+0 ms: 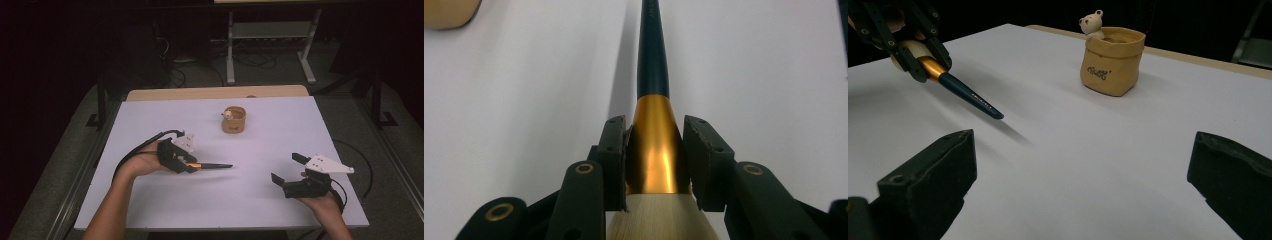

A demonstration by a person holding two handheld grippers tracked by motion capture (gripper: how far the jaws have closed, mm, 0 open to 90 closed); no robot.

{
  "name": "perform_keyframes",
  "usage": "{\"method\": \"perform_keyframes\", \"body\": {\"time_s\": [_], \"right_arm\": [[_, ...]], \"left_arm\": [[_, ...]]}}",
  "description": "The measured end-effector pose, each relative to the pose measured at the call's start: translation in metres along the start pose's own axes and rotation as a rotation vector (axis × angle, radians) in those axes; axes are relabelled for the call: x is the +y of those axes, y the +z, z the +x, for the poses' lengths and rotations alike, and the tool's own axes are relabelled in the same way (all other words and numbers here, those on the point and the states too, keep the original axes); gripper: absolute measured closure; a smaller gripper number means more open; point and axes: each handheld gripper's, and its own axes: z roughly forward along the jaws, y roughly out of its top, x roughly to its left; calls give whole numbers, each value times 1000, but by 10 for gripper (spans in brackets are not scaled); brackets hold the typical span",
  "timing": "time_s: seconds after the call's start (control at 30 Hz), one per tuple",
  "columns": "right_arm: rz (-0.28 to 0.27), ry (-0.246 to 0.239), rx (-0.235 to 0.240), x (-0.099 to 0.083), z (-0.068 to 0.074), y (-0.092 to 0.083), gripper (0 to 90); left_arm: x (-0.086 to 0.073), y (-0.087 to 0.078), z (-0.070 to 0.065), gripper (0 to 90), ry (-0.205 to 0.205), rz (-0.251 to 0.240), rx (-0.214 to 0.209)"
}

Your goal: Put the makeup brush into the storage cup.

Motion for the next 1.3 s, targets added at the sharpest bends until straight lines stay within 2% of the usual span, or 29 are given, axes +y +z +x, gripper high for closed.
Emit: {"method": "perform_keyframes", "body": {"time_s": [0.27, 0.53, 0.57, 0.77, 0.8, 0.87, 0.9, 0.93, 1.0, 1.1, 1.13, 1.3], "right_arm": [[-2, -25, 9, 7, 2, -1, 0], [9, -66, 47, 18, 8, 3, 0], [24, -75, 76, 20, 10, 7, 0], [71, -94, 143, 24, 13, 19, 0], [84, -100, 174, 26, 14, 23, 0], [92, -103, 188, 27, 15, 24, 0], [92, -103, 188, 27, 15, 24, 0], [99, -122, 214, 30, 16, 28, 0], [106, -131, 247, 34, 18, 33, 0], [112, -132, 257, 35, 19, 34, 0], [119, -144, 286, 39, 20, 39, 0], [128, -172, 326, 48, 24, 47, 0]], "left_arm": [[8, -6, -8, 634, 29, -27, -9], [12, -7, -15, 634, 48, -35, -33], [12, -6, -15, 634, 50, -35, -34], [15, -3, -18, 634, 56, -33, -46], [15, -3, -18, 634, 68, -25, -53], [15, -3, -18, 634, 68, -25, -53], [16, -3, -19, 634, 68, -36, -58], [16, -4, -19, 634, 71, -41, -58], [16, -4, -20, 634, 68, -51, -65], [16, -4, -20, 634, 71, -47, -66], [16, -5, -21, 634, 69, -52, -65], [17, -6, -22, 634, 78, -58, -70]]}}
